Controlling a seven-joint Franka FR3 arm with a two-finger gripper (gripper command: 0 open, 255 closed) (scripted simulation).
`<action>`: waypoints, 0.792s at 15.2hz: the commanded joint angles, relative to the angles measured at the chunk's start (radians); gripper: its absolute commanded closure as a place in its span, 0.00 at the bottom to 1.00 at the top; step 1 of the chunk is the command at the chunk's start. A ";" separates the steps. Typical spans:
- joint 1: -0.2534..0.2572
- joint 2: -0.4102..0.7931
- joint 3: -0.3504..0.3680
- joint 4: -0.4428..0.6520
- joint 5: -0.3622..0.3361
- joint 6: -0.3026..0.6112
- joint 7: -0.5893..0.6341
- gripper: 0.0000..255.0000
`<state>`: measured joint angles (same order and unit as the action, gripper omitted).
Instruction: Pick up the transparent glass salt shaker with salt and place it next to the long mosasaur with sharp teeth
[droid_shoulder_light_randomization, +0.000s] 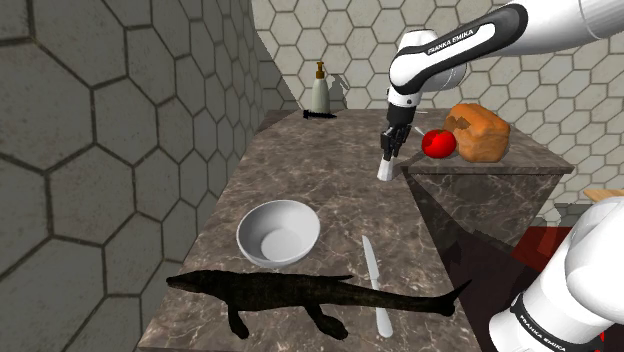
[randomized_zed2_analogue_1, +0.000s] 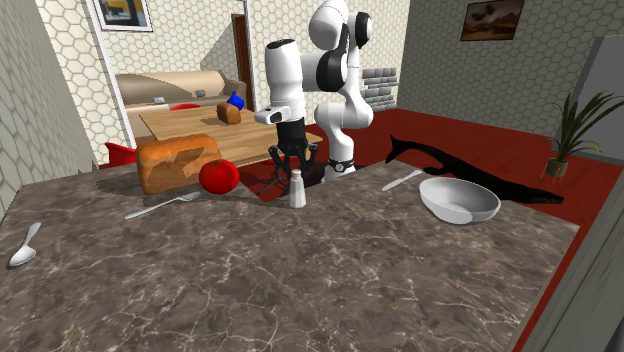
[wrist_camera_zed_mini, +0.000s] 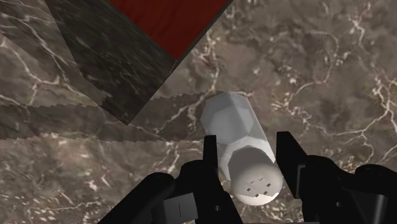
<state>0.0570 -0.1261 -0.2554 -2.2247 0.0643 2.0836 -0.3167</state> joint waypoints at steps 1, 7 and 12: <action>0.000 0.000 0.000 0.000 0.000 0.000 0.000 1.00; 0.000 -0.005 0.001 0.008 -0.002 -0.013 0.002 1.00; 0.000 -0.028 0.003 0.054 -0.010 -0.080 0.012 1.00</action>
<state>0.0569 -0.1498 -0.2526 -2.1815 0.0561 2.0178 -0.3059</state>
